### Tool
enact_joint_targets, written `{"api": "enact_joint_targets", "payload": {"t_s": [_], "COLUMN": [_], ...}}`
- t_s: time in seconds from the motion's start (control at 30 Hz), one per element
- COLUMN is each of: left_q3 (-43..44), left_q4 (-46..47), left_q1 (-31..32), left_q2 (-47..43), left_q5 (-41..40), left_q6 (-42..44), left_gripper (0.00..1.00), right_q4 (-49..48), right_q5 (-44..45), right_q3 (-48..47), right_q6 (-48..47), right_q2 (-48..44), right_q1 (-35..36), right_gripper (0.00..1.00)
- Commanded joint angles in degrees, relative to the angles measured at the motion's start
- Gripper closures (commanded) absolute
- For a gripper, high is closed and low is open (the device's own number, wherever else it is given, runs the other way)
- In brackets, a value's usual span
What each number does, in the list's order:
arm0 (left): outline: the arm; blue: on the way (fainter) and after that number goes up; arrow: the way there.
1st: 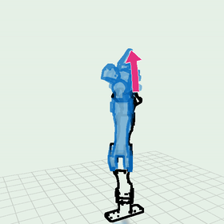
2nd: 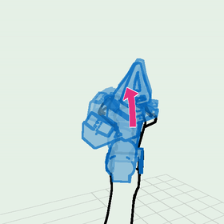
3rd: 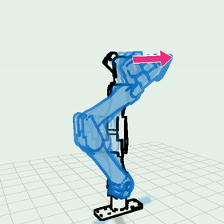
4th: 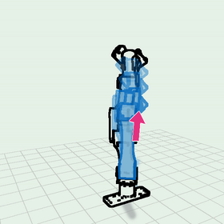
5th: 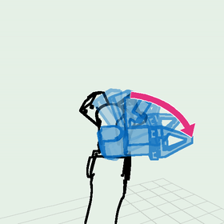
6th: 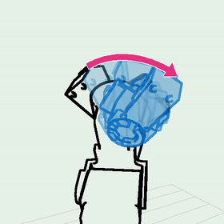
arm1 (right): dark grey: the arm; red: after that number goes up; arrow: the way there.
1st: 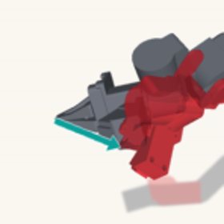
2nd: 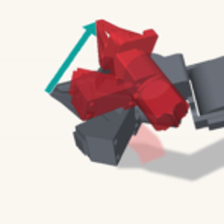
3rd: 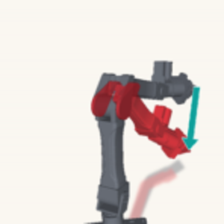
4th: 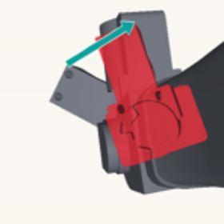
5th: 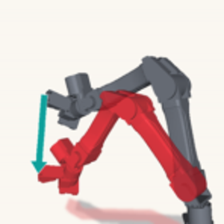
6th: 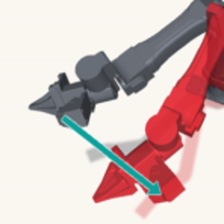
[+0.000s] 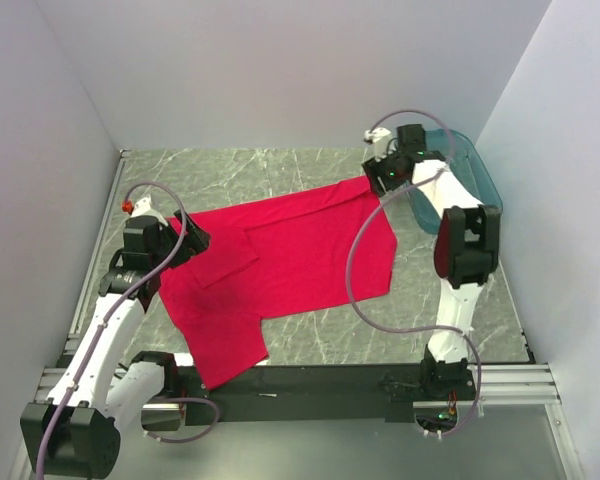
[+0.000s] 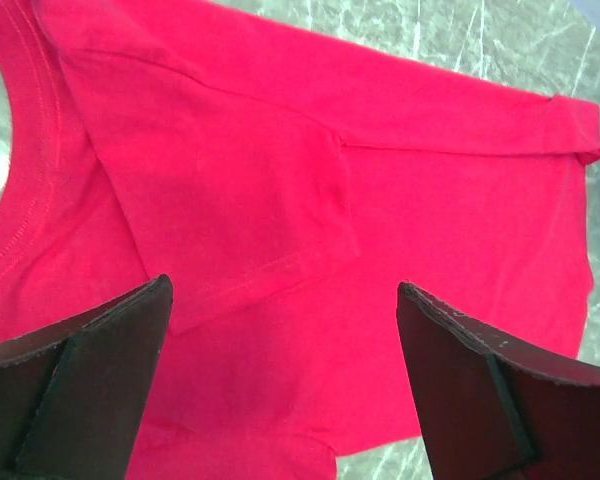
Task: Fold and stack the t-shirts
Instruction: Fold the tshirt
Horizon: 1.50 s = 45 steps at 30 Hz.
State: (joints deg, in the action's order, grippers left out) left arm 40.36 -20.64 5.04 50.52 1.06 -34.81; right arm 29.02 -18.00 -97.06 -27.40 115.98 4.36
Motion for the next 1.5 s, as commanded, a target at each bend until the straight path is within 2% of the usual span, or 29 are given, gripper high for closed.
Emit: {"api": "enact_joint_targets", "payload": {"t_s": [0.0,0.1,0.37,1.07,1.17,1.3,1.47], "left_q3": [0.16,-0.10,-1.77,-2.30,-2.30,-2.48,-2.83], "left_q4": [1.49,0.43,-0.19,-0.62,-0.71,-0.45,-0.19], "left_q1": [-0.47,-0.64,-1.26,-1.52,-1.52,-1.52,-1.52], "left_q2": [-1.39,-2.35,-4.91,-5.35,-5.43,-5.17,-4.91], "left_q5": [2.63,2.81,3.51,3.86,3.69,3.86,4.39], "left_q6": [-1.67,-0.88,-1.14,-1.58,-1.58,-1.84,-2.28], "left_gripper": [0.01,0.01,0.01,0.00,0.01,0.01,0.00], "right_q4": [4.82,5.35,3.68,2.27,2.45,2.01,1.13], "right_q5": [11.04,14.99,20.89,20.02,19.58,20.11,20.55], "right_q3": [-5.33,-7.88,-13.15,-13.60,-13.69,-13.60,-12.46], "right_q6": [-8.97,-14.60,-18.04,-24.19,-24.98,-26.65,-28.41], "right_q2": [4.67,7.84,13.30,16.55,16.82,16.47,15.15], "right_q1": [3.72,4.95,5.75,7.86,7.86,7.86,7.94], "right_gripper": [0.31,0.31,0.34,0.44,0.49,0.68,0.84]}}
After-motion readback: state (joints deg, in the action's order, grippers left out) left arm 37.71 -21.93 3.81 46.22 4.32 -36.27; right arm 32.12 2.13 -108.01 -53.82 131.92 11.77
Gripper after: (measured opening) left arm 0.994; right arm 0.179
